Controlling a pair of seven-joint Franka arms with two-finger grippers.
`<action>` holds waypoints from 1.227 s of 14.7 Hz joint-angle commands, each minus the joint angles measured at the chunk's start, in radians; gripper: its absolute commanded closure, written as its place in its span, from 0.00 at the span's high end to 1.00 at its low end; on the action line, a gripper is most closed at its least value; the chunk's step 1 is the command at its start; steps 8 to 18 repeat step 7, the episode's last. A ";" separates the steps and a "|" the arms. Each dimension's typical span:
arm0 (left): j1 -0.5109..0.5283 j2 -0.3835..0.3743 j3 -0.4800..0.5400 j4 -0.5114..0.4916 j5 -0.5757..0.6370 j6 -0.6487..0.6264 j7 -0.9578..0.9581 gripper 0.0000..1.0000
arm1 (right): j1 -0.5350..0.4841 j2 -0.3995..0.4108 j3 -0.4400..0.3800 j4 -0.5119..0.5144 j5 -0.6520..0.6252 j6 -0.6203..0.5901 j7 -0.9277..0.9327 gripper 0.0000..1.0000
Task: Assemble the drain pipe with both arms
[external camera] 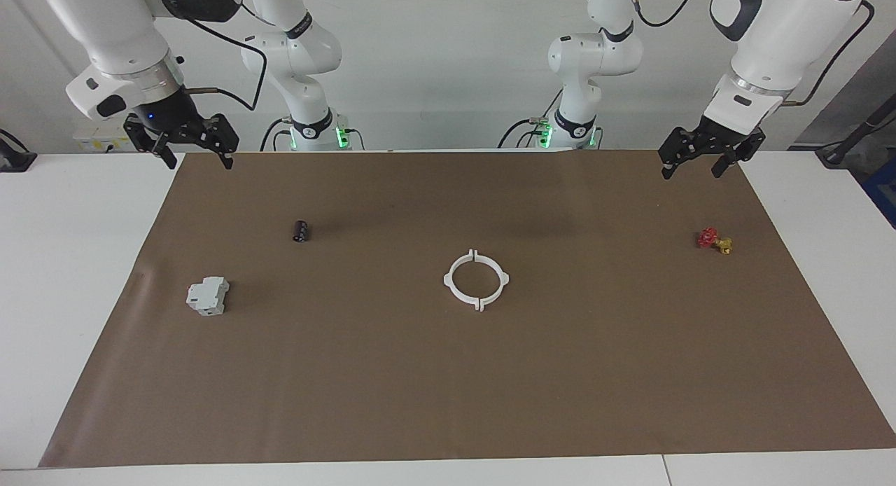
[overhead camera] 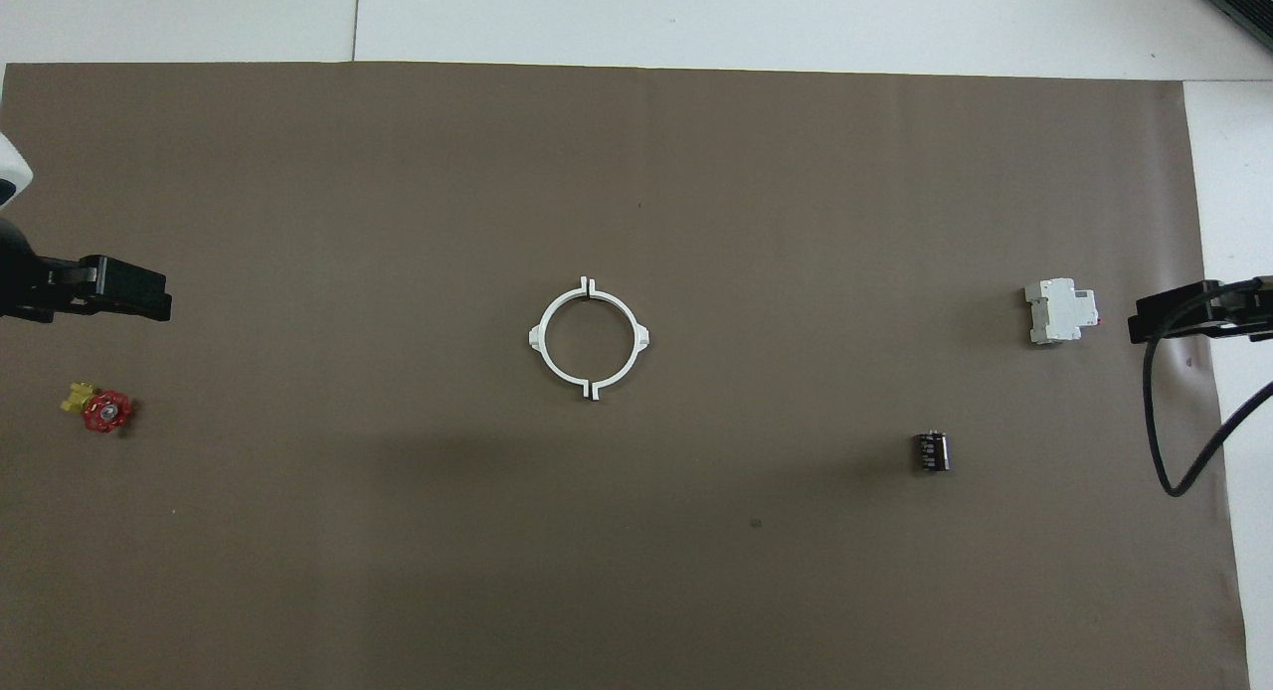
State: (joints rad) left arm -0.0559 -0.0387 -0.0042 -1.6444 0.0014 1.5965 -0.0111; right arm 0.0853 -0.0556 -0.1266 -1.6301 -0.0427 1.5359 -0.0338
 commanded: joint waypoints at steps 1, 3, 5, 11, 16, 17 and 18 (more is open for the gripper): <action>0.005 -0.001 -0.003 -0.005 -0.014 0.016 -0.012 1.00 | -0.006 -0.027 0.005 -0.033 -0.009 0.018 0.009 1.00; 0.007 -0.007 -0.005 -0.014 -0.012 0.019 -0.012 1.00 | -0.006 -0.027 0.005 -0.033 -0.009 0.018 0.011 1.00; 0.005 -0.007 -0.002 -0.026 -0.012 0.026 -0.012 1.00 | -0.007 -0.027 0.005 -0.033 -0.008 0.018 0.009 1.00; 0.005 -0.007 -0.003 -0.025 -0.012 0.028 -0.013 1.00 | -0.006 -0.027 0.005 -0.033 -0.009 0.018 0.011 1.00; 0.005 -0.007 -0.003 -0.025 -0.012 0.028 -0.013 1.00 | -0.006 -0.027 0.005 -0.033 -0.009 0.018 0.011 1.00; 0.005 -0.007 -0.003 -0.025 -0.012 0.028 -0.013 1.00 | -0.006 -0.027 0.005 -0.033 -0.009 0.018 0.011 1.00; 0.005 -0.007 -0.003 -0.025 -0.012 0.028 -0.013 1.00 | -0.006 -0.027 0.005 -0.033 -0.009 0.018 0.011 1.00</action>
